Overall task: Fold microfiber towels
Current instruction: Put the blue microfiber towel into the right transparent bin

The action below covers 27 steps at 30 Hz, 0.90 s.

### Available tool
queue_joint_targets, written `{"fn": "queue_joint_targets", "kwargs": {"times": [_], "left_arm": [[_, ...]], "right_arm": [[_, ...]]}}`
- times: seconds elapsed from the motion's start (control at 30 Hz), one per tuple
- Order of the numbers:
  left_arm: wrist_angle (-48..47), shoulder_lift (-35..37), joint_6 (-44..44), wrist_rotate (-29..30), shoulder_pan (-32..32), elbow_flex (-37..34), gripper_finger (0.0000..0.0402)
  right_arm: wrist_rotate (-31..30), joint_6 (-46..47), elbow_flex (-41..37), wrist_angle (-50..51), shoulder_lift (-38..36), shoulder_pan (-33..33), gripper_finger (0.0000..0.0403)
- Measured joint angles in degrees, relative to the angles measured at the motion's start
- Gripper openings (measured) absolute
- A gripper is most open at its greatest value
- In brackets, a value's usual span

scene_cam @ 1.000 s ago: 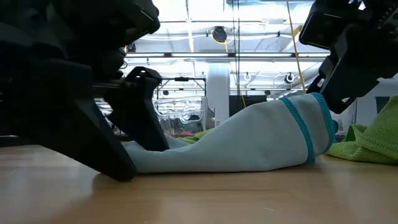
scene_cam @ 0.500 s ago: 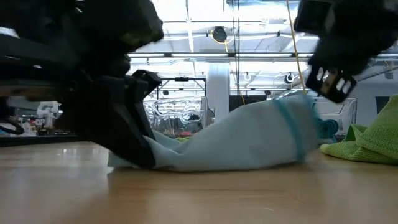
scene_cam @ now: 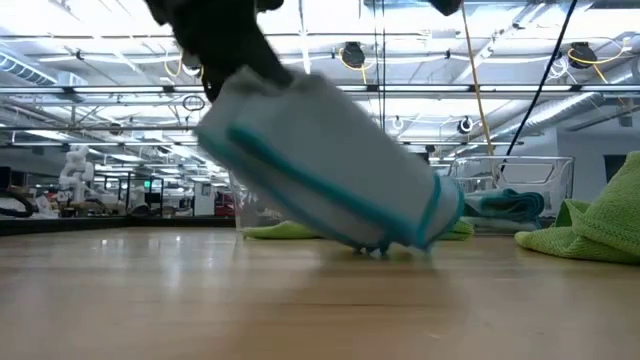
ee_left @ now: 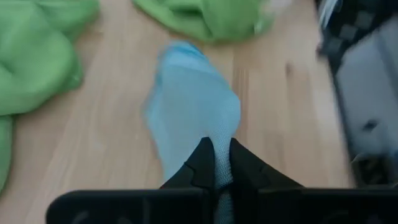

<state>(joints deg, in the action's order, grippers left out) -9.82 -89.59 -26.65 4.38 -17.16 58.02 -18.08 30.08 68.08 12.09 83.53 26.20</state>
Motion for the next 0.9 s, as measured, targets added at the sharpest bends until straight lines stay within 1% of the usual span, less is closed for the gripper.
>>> {"fn": "queue_joint_targets", "kwargs": {"times": [0.1,0.23,0.3,0.37,0.43,0.5,0.63,0.7,0.77,0.9], "left_arm": [[0.6,4.0,-4.5,-0.4,2.2,0.0,0.0022],[1.4,9.0,-2.8,-1.2,3.8,0.5,0.002],[1.0,10.6,-1.3,-2.7,4.5,0.6,0.002],[0.1,11.9,-0.6,-5.3,5.2,1.1,0.0021],[-1.8,12.4,0.0,-8.3,5.8,1.6,0.0022],[-2.1,12.3,0.9,-10.6,6.2,2.2,0.0022],[-3.2,12.4,1.3,-13.1,6.3,3.0,0.0023],[-3.2,12.5,1.3,-13.8,6.7,3.3,0.0024],[-3.2,12.5,0.3,-14.8,7.5,3.3,0.0024],[-2.4,12.4,-2.0,-17.5,9.5,3.3,0.0025]], "right_arm": [[-1.5,-0.4,1.8,0.9,1.2,-2.0,0.0092],[-1.2,-0.8,2.7,0.8,1.8,-4.8,0.0149],[0.4,-0.9,2.8,-1.5,2.0,-6.6,0.0176],[3.4,-1.0,3.2,-2.5,2.2,-8.7,0.0199],[6.5,-1.2,4.8,-3.7,2.8,-10.7,0.0219],[8.0,-1.9,6.5,-3.0,3.0,-12.1,0.0231],[13.8,-5.7,9.0,-1.9,4.0,-14.6,0.0233],[17.1,-6.8,9.7,-2.5,4.6,-15.7,0.0223],[20.1,-6.9,9.5,-0.6,4.5,-16.4,0.0209],[22.7,-8.1,9.6,0.3,4.5,-17.4,0.0182]]}}
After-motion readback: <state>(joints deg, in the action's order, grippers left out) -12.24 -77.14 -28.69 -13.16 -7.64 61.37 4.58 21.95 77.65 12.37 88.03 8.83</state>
